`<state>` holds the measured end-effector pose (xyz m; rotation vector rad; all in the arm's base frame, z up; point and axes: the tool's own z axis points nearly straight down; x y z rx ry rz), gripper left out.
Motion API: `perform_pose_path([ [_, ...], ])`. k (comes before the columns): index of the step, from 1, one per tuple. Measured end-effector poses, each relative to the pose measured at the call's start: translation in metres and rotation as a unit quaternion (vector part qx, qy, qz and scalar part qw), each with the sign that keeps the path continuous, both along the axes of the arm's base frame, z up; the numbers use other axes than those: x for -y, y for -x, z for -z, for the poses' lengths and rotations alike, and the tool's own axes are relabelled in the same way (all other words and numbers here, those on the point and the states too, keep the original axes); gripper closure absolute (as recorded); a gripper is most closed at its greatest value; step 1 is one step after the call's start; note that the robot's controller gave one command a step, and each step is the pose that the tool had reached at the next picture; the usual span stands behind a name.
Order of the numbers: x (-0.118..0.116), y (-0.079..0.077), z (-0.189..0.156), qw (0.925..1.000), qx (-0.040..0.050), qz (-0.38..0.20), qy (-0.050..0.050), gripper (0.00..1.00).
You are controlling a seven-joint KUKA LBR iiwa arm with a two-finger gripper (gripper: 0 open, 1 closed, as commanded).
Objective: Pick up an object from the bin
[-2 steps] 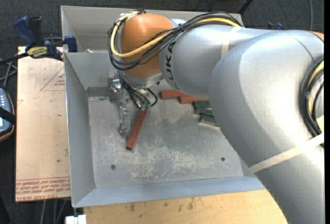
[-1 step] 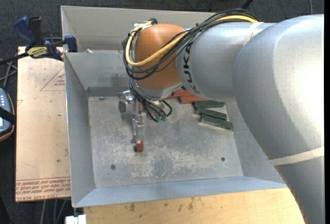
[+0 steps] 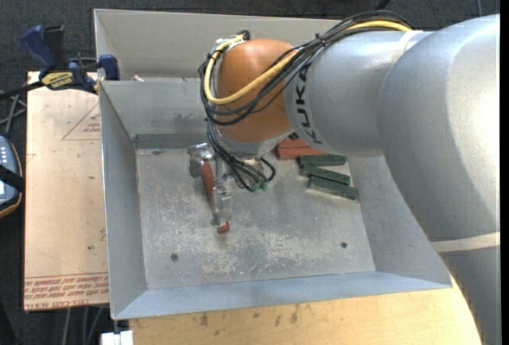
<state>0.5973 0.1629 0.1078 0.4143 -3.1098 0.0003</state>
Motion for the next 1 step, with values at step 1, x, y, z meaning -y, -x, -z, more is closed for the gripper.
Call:
perform_pose_path([
  [1, -0.0027, 0.0022, -0.0042, 0.9991, 0.0039, -0.042, -0.001, 0.0],
])
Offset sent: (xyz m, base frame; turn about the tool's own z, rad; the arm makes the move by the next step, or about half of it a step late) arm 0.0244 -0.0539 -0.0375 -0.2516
